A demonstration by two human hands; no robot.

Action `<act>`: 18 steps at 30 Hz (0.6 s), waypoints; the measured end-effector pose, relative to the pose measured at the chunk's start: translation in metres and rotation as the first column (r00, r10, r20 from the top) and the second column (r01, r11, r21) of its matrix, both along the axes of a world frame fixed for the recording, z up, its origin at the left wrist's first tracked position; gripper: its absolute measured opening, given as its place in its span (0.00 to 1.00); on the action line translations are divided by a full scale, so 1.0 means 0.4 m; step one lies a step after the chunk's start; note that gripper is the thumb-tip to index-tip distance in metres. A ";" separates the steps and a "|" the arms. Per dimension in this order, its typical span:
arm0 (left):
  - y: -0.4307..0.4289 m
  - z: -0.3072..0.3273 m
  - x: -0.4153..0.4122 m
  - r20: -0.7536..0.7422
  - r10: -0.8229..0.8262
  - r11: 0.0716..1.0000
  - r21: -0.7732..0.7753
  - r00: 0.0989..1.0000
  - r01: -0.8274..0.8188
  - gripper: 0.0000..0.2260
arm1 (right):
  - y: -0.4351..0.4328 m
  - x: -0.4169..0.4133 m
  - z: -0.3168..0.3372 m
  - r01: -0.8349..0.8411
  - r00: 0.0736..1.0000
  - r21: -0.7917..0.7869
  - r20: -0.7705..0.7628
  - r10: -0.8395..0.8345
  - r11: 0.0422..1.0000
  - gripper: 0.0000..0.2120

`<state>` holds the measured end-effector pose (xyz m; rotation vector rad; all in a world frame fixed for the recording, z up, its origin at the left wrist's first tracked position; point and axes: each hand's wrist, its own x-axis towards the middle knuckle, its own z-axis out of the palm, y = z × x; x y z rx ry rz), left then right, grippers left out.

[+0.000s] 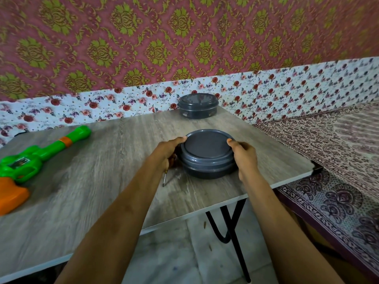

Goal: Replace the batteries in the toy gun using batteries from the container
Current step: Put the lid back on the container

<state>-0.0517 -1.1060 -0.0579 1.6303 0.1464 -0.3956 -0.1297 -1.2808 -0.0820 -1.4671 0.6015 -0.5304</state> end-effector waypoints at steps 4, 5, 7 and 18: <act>-0.006 -0.007 0.016 0.038 0.013 1.000 0.002 0.999 -0.013 0.10 | -0.014 0.013 0.012 -0.029 1.000 0.051 -0.001 0.029 0.998 0.05; -0.007 -0.008 0.019 0.039 0.017 1.000 0.001 0.999 -0.017 0.10 | -0.014 0.016 0.014 -0.024 1.000 0.070 0.005 0.023 0.997 0.06; -0.010 -0.007 0.021 0.036 0.027 1.000 -0.013 0.999 -0.026 0.09 | -0.012 0.017 0.019 -0.012 1.000 0.101 0.015 0.010 0.995 0.08; 0.020 0.038 -0.022 0.092 -0.072 0.962 0.269 0.993 0.045 0.19 | 0.020 -0.028 0.027 -0.015 0.999 0.055 0.042 0.013 0.998 0.11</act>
